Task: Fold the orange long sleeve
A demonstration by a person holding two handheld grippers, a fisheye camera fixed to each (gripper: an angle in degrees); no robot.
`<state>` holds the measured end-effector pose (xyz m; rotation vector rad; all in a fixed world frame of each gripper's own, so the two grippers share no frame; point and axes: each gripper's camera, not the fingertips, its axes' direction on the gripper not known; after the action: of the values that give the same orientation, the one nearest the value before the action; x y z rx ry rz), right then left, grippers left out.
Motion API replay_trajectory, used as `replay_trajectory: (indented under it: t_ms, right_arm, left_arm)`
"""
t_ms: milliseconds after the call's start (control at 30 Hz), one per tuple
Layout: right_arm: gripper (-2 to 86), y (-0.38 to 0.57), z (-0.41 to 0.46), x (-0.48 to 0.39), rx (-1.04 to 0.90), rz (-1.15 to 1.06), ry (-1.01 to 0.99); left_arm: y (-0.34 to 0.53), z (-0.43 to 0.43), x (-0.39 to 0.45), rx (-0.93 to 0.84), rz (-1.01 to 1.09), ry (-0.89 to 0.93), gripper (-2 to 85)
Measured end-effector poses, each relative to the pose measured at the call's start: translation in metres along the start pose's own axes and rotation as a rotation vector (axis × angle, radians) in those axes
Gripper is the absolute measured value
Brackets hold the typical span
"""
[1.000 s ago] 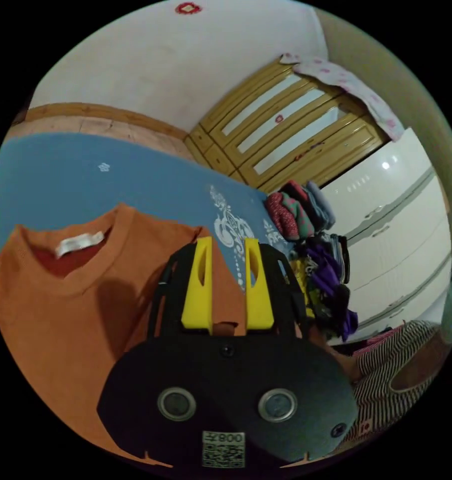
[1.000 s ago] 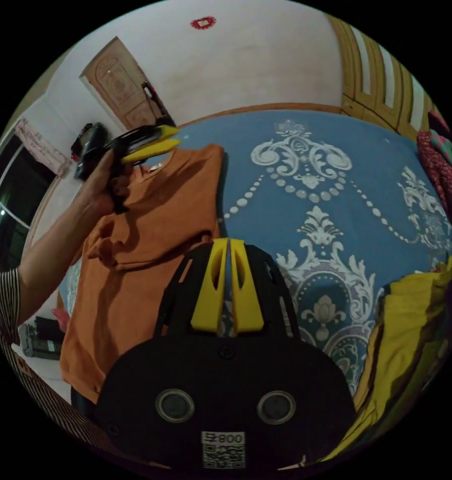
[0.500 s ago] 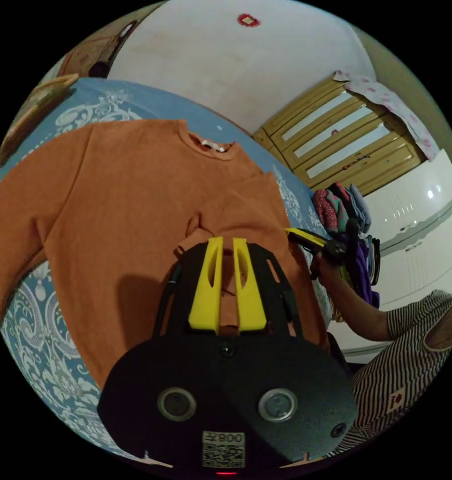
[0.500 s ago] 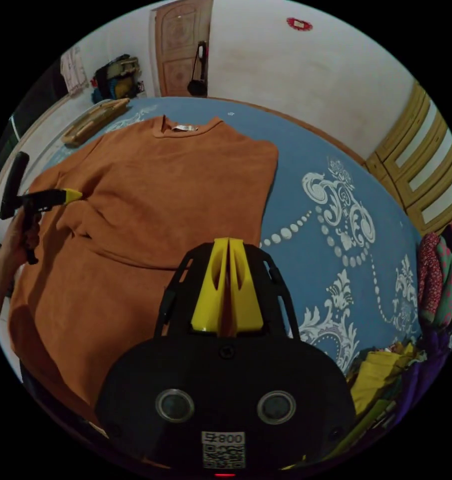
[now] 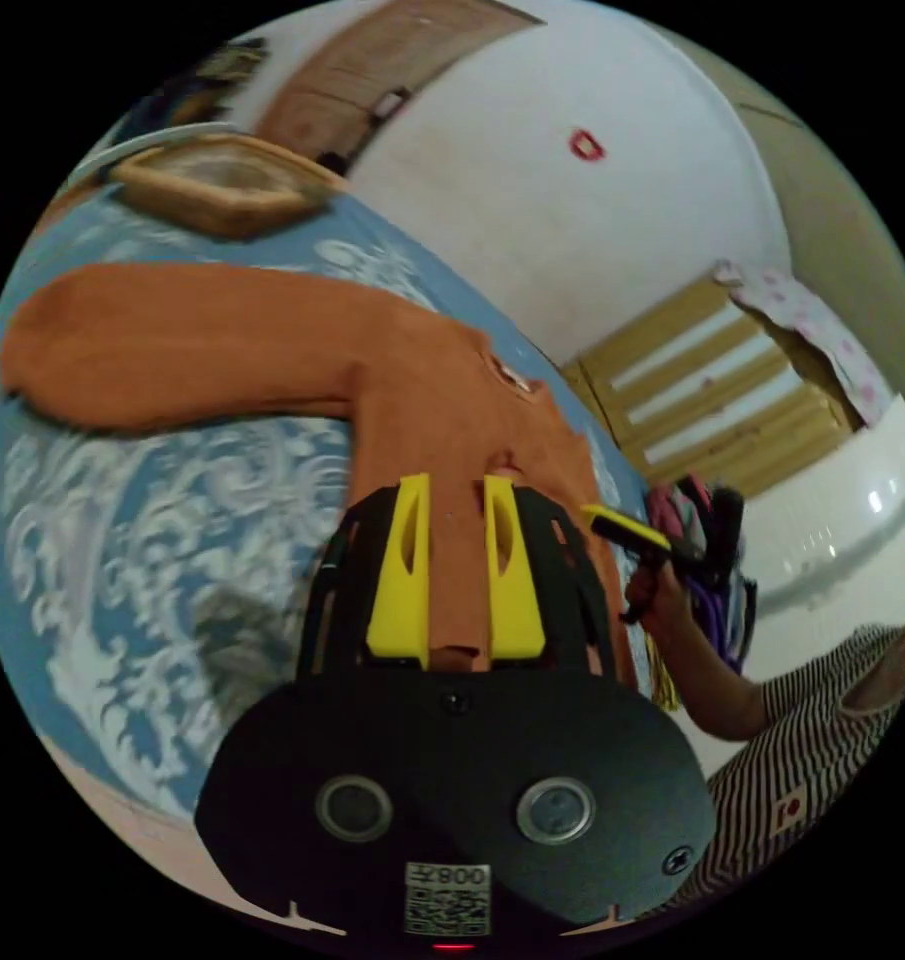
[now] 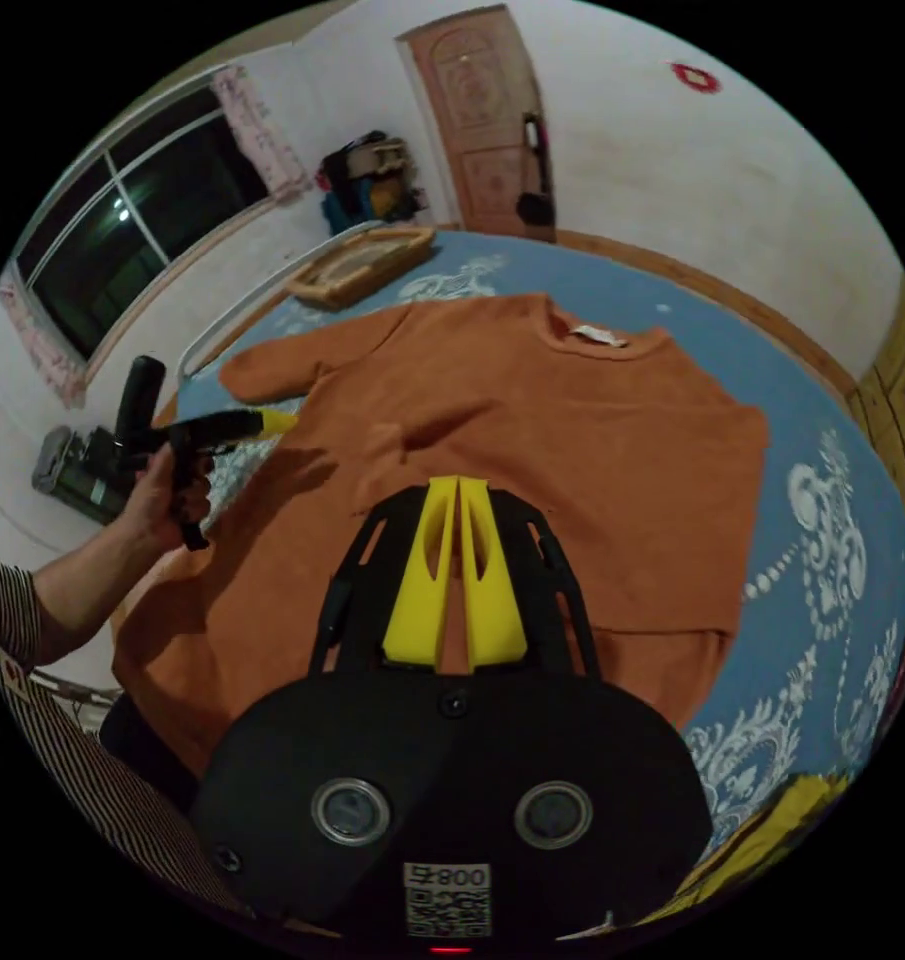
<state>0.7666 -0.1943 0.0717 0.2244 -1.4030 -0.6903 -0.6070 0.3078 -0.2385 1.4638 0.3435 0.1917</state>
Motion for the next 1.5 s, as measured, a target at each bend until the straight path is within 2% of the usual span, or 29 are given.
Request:
replay_trajectory:
  t_ms: [133,267,467,700,900,1000,1200,1300,1367,1500]
  right_arm:
    - [0.1,-0.012,0.062,-0.022,-0.175,-0.029,-0.015]
    - [0.2,-0.009,0.066,-0.018,-0.18,-0.007,-0.023]
    - [0.1,-0.014,0.054,-0.009,-0.167,0.048,-0.044]
    - [0.1,-0.02,0.027,-0.001,-0.069,0.103,-0.084]
    - [0.1,-0.031,0.044,0.013,-0.106,0.137,-0.141]
    - [0.1,-0.038,0.035,0.028,-0.133,0.14,-0.171]
    - [0.5,-0.036,0.002,0.065,-0.093,0.206,-0.239]
    - [1.2,-0.03,-0.028,0.101,-0.019,0.286,-0.318]
    - [2.0,-0.026,-0.048,0.13,0.041,0.344,-0.419]
    - [6.3,-0.014,-0.083,0.202,0.229,0.484,-0.694]
  left_arm:
    - [-0.003,-0.136,-0.103,0.226,-0.288,-0.137,10.2]
    - [-0.011,-0.232,-0.198,0.402,-0.526,-0.172,11.6]
    - [-0.036,-0.265,-0.273,0.496,-0.71,-0.023,9.9]
    - [-0.053,-0.279,-0.266,0.508,-0.684,0.061,3.5]
    - [-0.054,-0.293,-0.212,0.503,-0.591,0.074,1.3]
    - [-0.065,-0.294,-0.161,0.497,-0.47,0.089,0.9]
    - [-0.106,-0.25,0.014,0.402,-0.07,0.176,0.8]
    - [-0.115,-0.188,0.126,0.285,0.173,0.216,0.7]
    - [-0.102,-0.116,0.215,0.141,0.358,0.204,0.7]
    - [-0.043,0.017,0.31,-0.091,0.537,0.133,0.7]
